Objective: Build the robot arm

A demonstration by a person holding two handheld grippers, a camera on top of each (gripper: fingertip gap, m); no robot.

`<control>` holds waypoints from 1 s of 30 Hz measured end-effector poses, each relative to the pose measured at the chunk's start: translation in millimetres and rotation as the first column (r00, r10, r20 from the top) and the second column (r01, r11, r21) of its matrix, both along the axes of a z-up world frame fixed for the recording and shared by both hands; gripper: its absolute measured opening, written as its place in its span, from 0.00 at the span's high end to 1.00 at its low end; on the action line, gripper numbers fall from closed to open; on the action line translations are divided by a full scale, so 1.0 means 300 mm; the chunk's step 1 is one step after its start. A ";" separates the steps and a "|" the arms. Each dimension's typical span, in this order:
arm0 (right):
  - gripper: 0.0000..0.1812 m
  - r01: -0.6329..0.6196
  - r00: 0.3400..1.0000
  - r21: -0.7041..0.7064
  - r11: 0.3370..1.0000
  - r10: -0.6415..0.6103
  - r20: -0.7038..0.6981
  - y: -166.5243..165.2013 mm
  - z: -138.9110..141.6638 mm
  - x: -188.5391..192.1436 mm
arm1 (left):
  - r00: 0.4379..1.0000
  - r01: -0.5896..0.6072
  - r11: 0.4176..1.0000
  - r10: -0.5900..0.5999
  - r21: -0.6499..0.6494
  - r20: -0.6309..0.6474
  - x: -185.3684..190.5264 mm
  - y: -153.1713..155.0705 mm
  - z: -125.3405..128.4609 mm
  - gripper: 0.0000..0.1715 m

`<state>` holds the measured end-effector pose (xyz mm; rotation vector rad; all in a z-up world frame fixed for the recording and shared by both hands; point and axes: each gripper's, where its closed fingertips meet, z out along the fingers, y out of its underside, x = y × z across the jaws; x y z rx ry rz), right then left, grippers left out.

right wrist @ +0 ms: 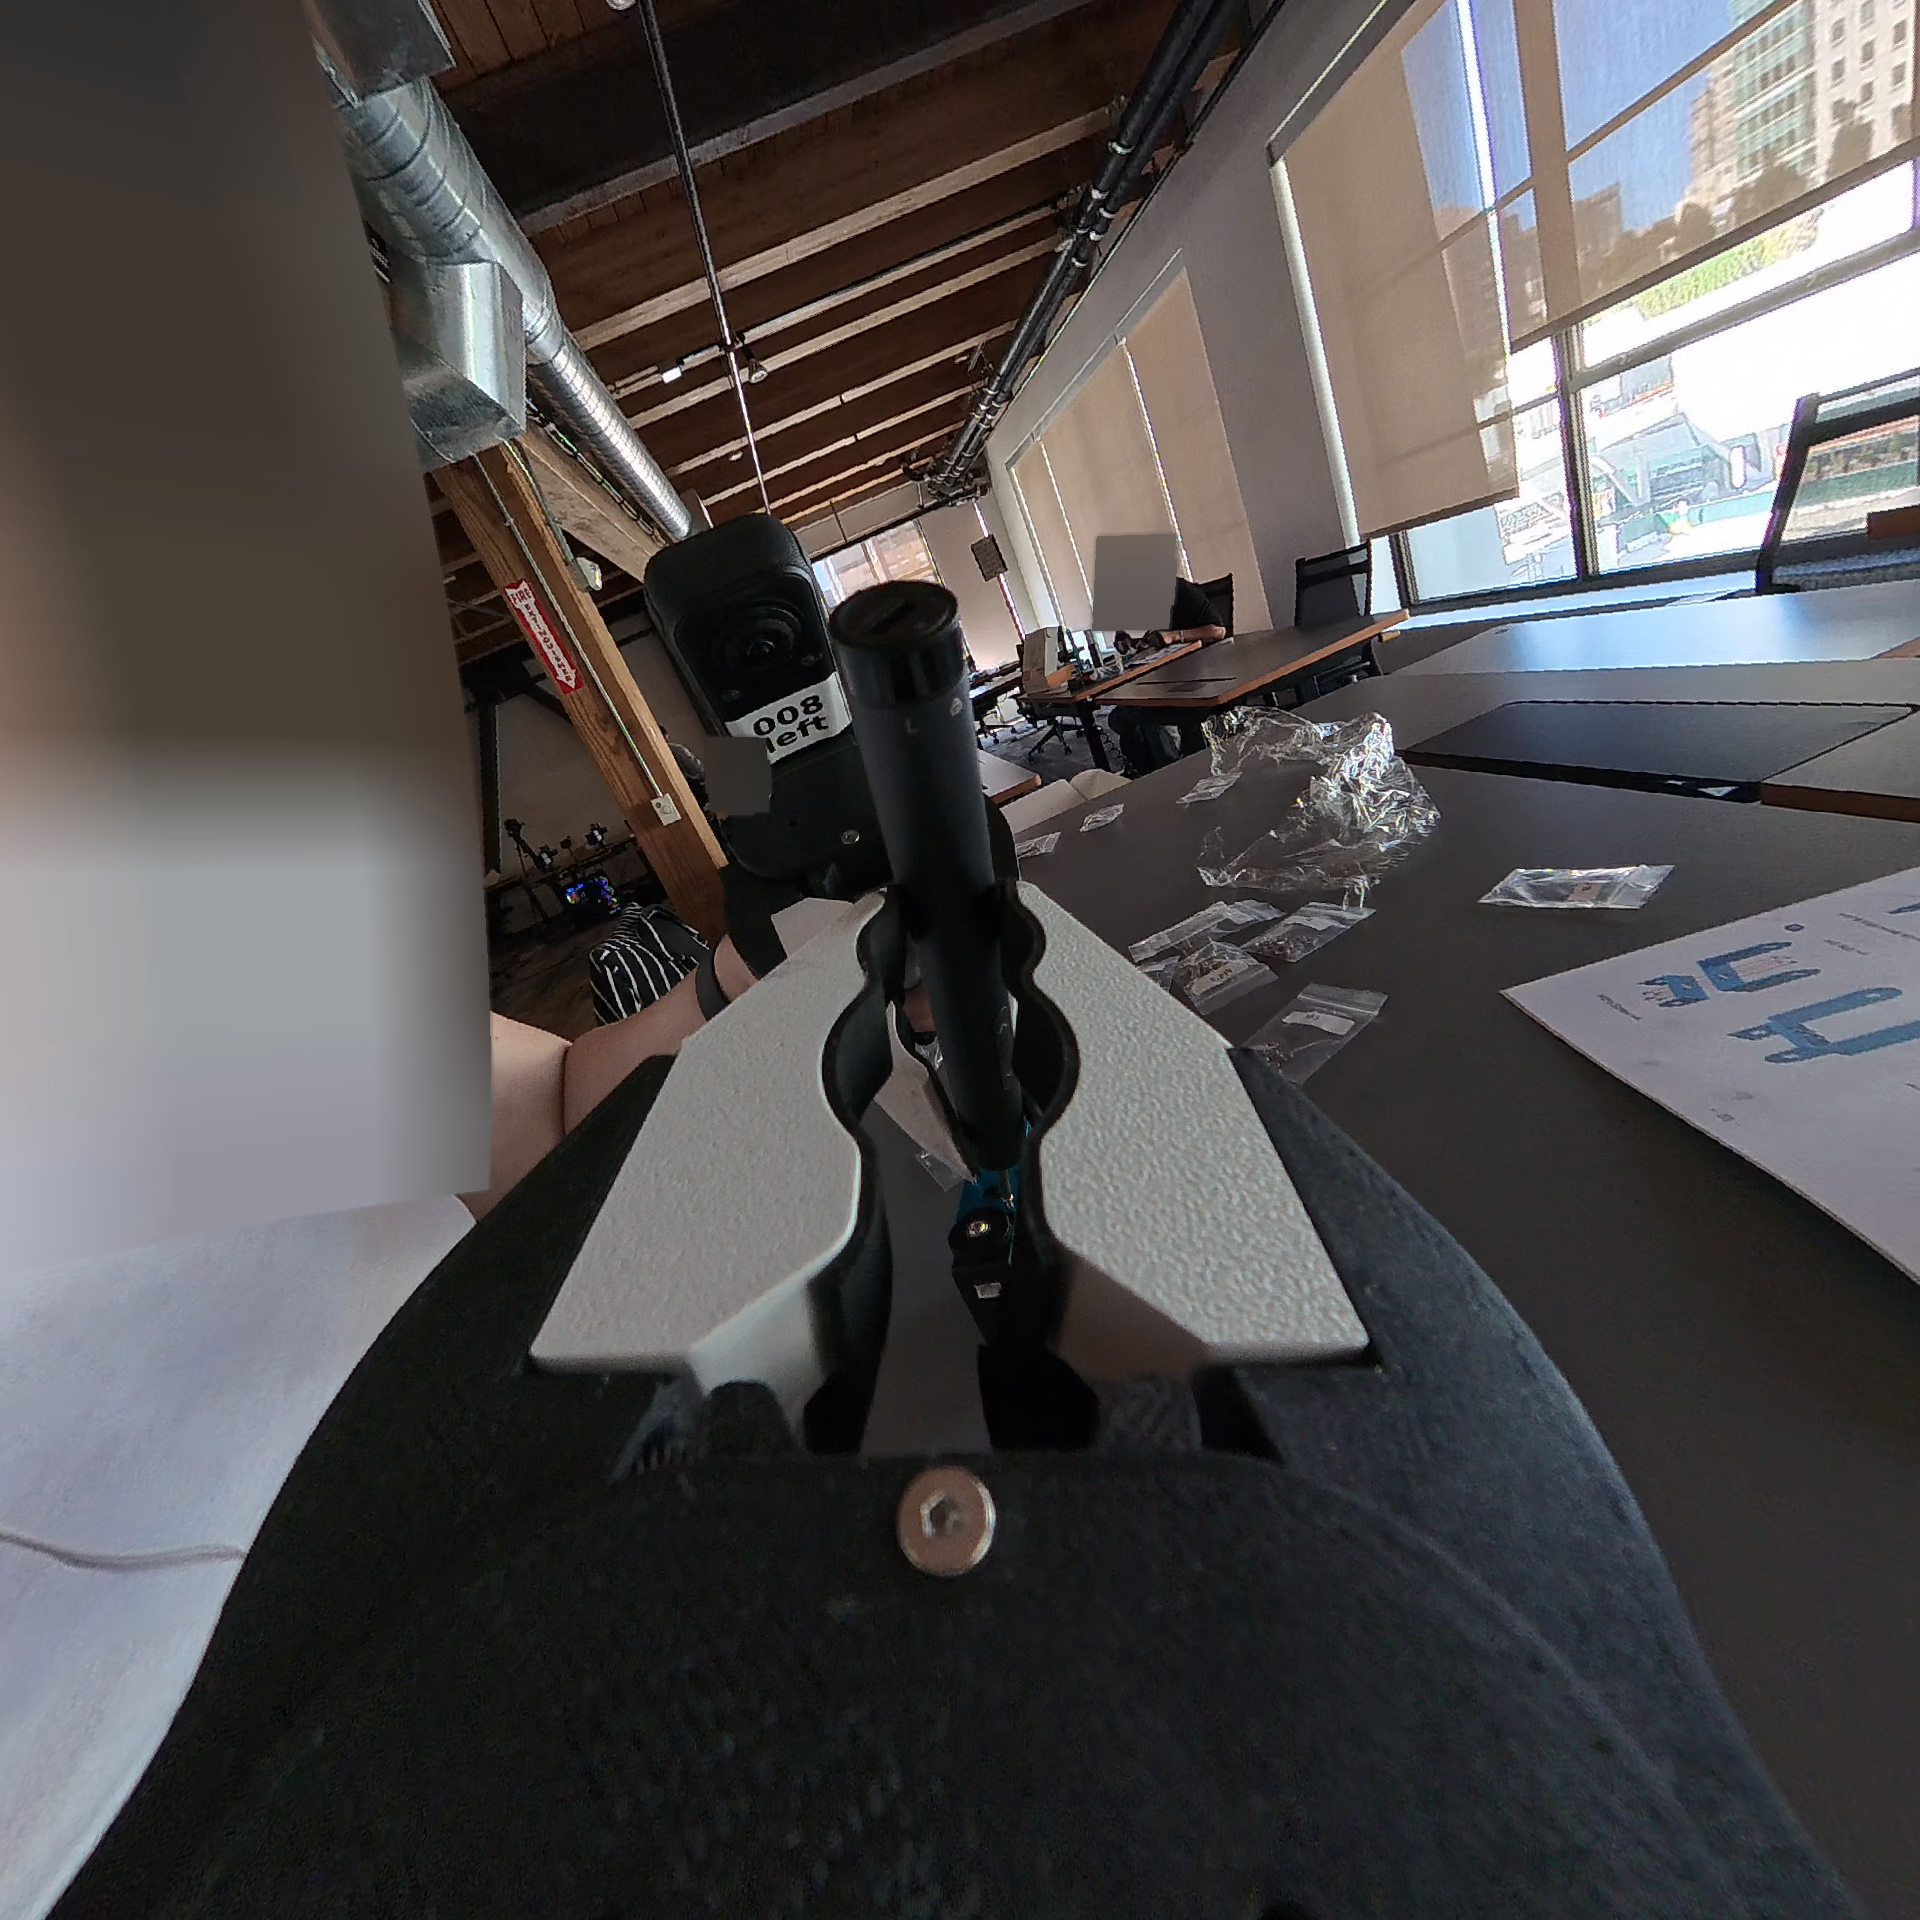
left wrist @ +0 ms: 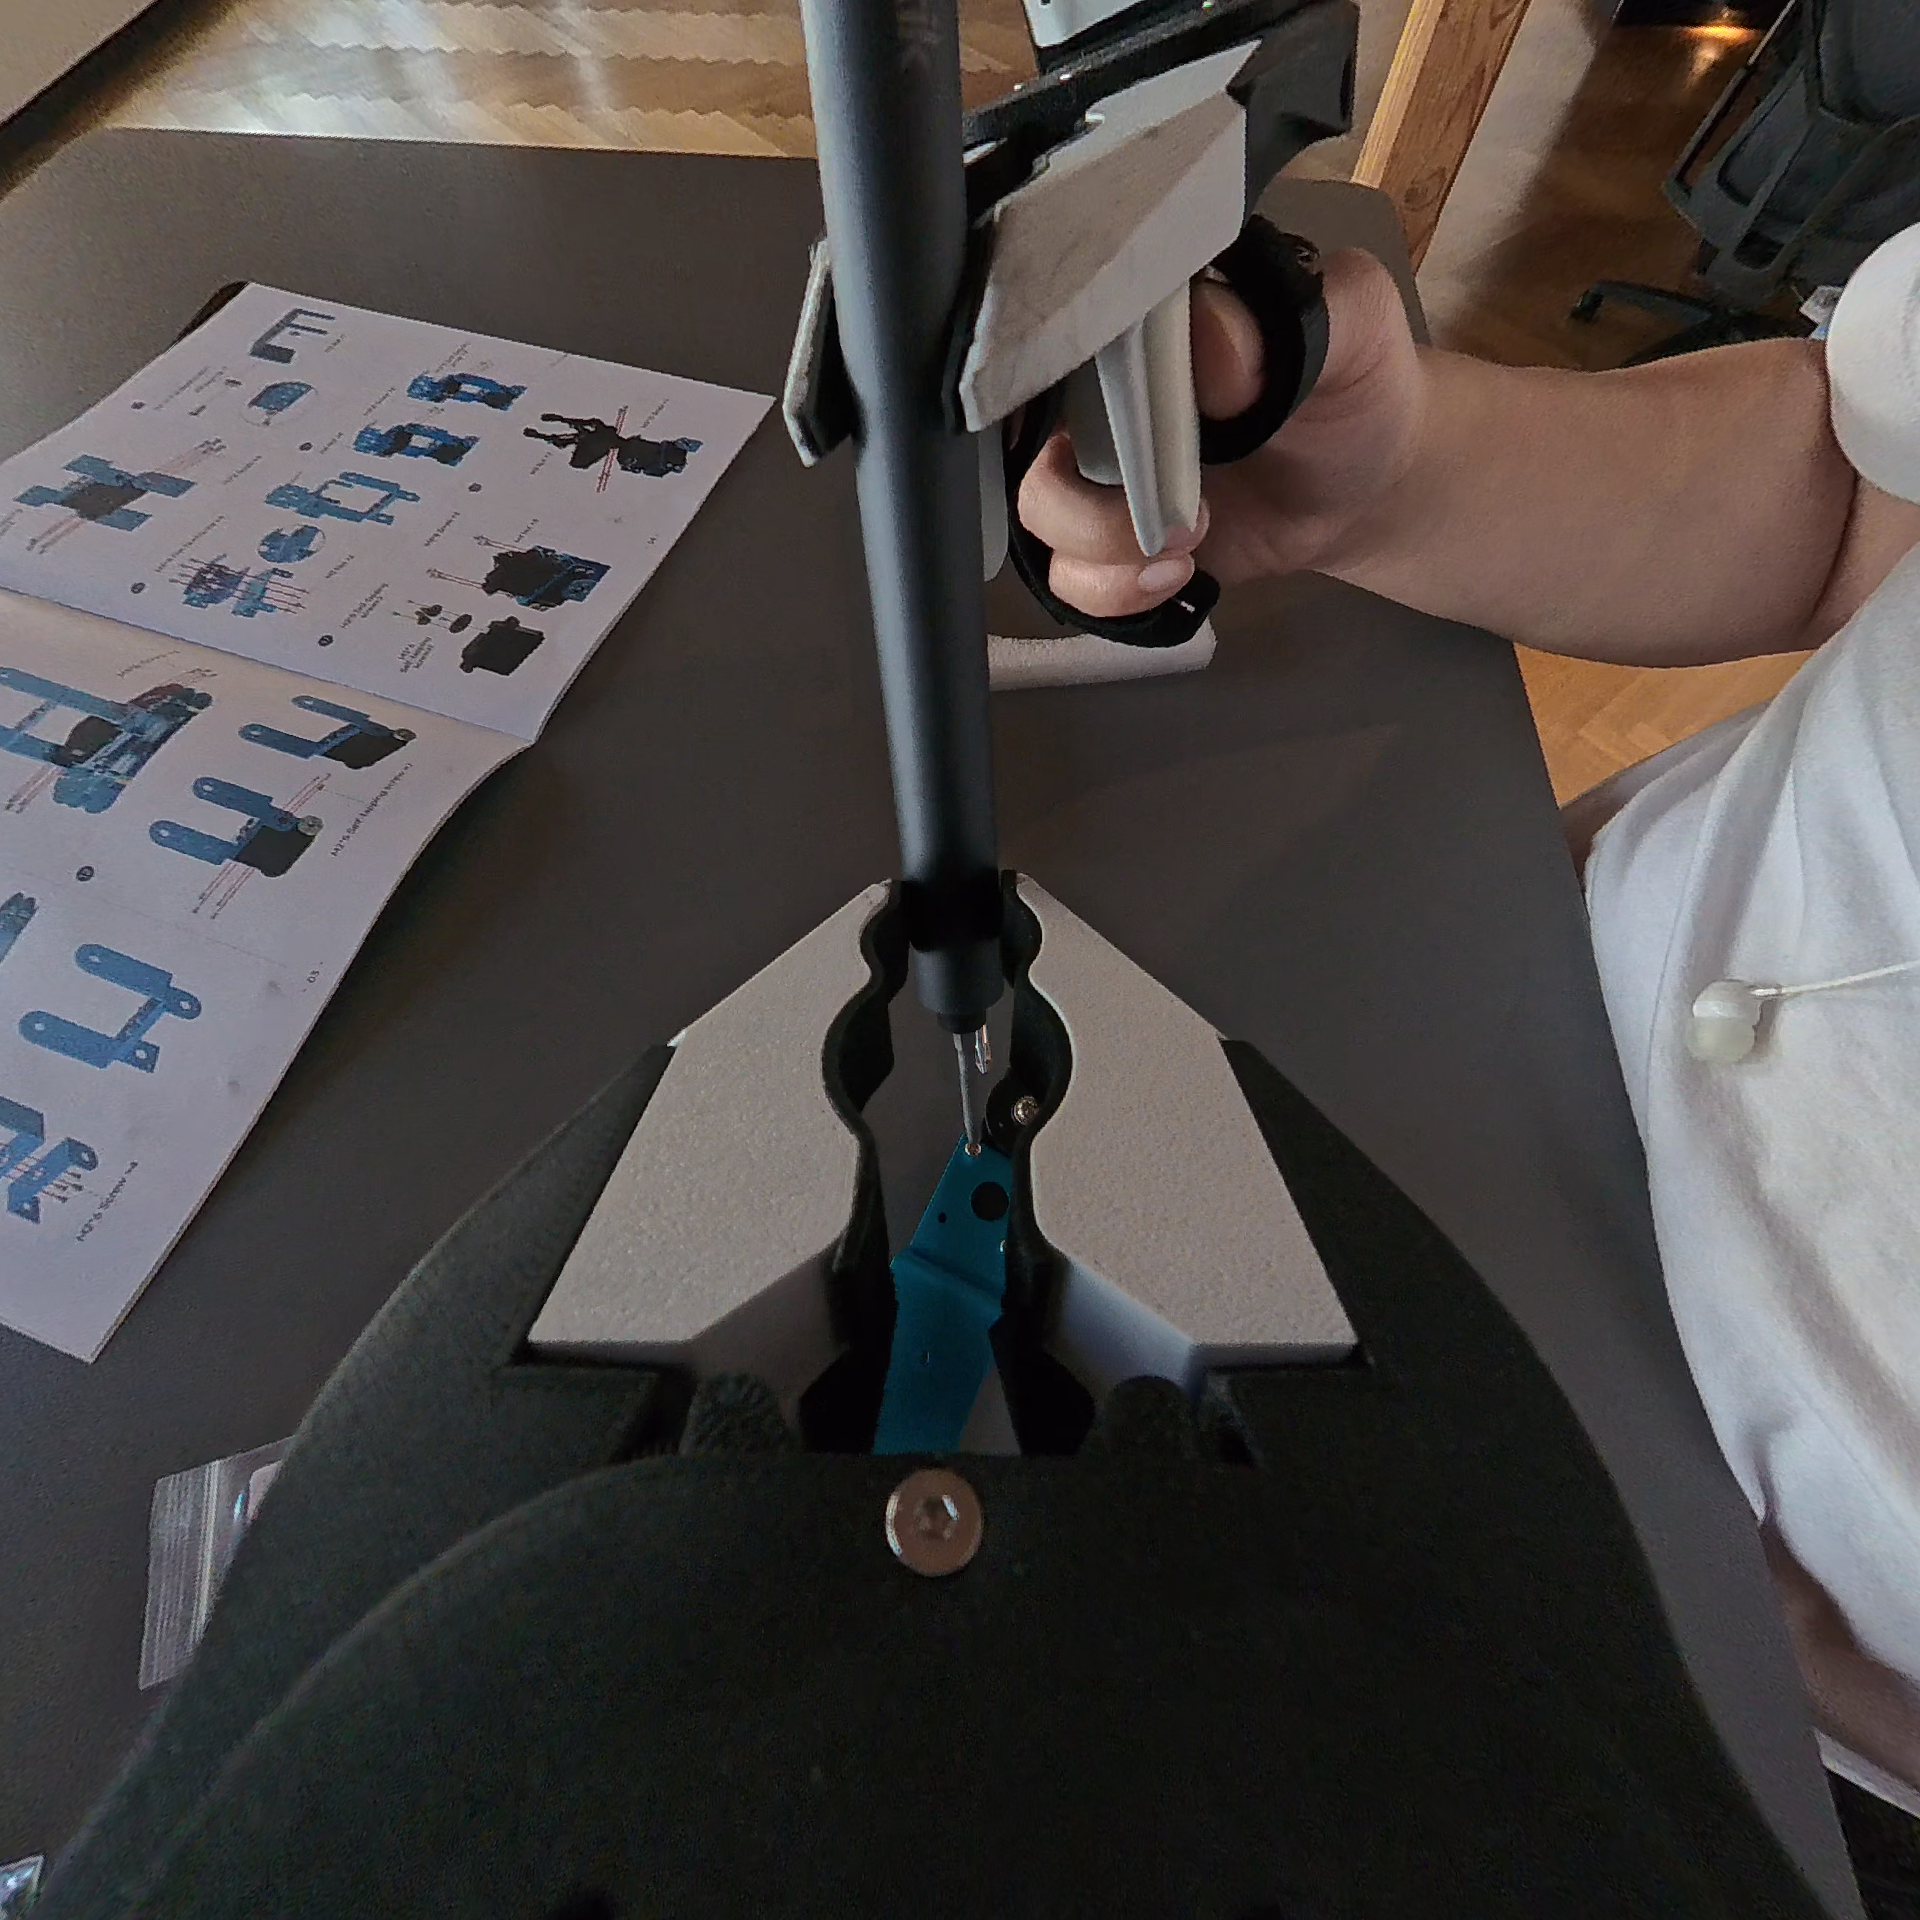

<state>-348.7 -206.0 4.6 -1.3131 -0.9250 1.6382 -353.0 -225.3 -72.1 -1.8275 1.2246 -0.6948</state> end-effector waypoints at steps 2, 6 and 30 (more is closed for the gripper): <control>0.91 0.000 1.000 0.010 1.000 0.000 0.006 -0.003 0.003 -0.005 | 1.000 -0.004 1.000 0.004 0.007 0.002 -0.003 0.001 0.002 0.91; 0.91 0.000 1.000 0.029 1.000 -0.001 0.028 -0.006 0.008 -0.014 | 1.000 -0.006 1.000 0.006 0.009 0.018 -0.005 -0.001 0.005 0.91; 0.91 -0.037 0.997 0.092 0.995 0.030 0.076 -0.018 0.059 -0.081 | 0.995 -0.041 0.999 0.039 0.023 0.087 -0.030 -0.005 0.045 0.91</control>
